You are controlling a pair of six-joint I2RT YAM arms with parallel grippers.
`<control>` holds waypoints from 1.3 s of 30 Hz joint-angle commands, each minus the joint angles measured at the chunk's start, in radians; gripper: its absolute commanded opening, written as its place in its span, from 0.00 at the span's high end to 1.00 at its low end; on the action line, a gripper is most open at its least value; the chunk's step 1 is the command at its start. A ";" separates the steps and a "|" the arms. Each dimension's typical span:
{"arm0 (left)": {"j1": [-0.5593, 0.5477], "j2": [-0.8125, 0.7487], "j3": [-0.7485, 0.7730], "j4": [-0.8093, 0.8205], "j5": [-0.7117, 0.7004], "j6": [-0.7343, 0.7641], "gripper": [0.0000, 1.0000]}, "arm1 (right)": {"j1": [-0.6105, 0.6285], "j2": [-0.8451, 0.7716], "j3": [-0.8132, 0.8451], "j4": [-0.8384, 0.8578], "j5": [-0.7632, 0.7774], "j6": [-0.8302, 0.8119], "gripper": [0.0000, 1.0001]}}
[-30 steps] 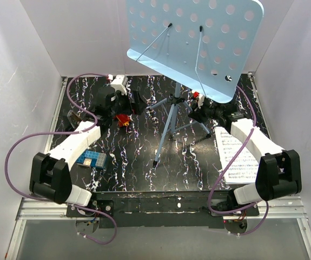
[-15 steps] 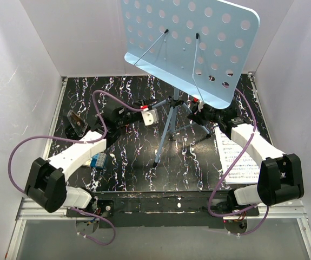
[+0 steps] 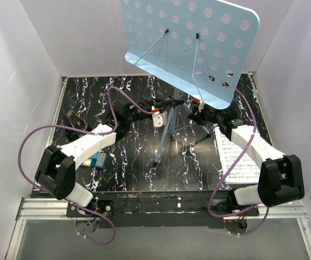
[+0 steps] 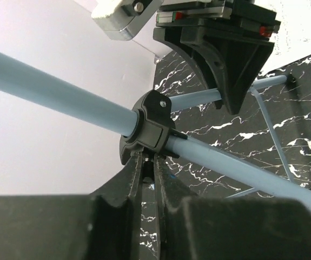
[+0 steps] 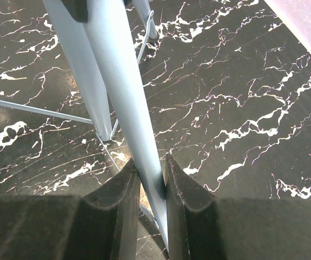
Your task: Pack up the instrument practice props
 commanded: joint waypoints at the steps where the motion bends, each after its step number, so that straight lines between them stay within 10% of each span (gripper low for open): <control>1: -0.006 -0.011 0.056 -0.004 -0.027 -0.087 1.00 | -0.005 -0.005 -0.056 -0.165 -0.003 0.124 0.99; 8: 0.044 -0.016 0.142 -0.136 -0.049 -0.815 1.00 | -0.005 0.003 -0.050 -0.172 -0.006 0.124 0.99; 24: 0.092 0.105 0.117 -0.035 -0.038 -1.671 1.00 | -0.005 0.050 0.002 -0.289 -0.007 0.096 0.99; 31: 0.107 0.197 0.137 0.011 -0.078 -1.837 1.00 | -0.005 0.078 0.028 -0.304 0.002 0.089 0.99; 39: 0.115 0.276 0.179 -0.102 -0.170 -1.868 0.60 | -0.005 0.116 0.082 -0.321 -0.001 0.084 0.99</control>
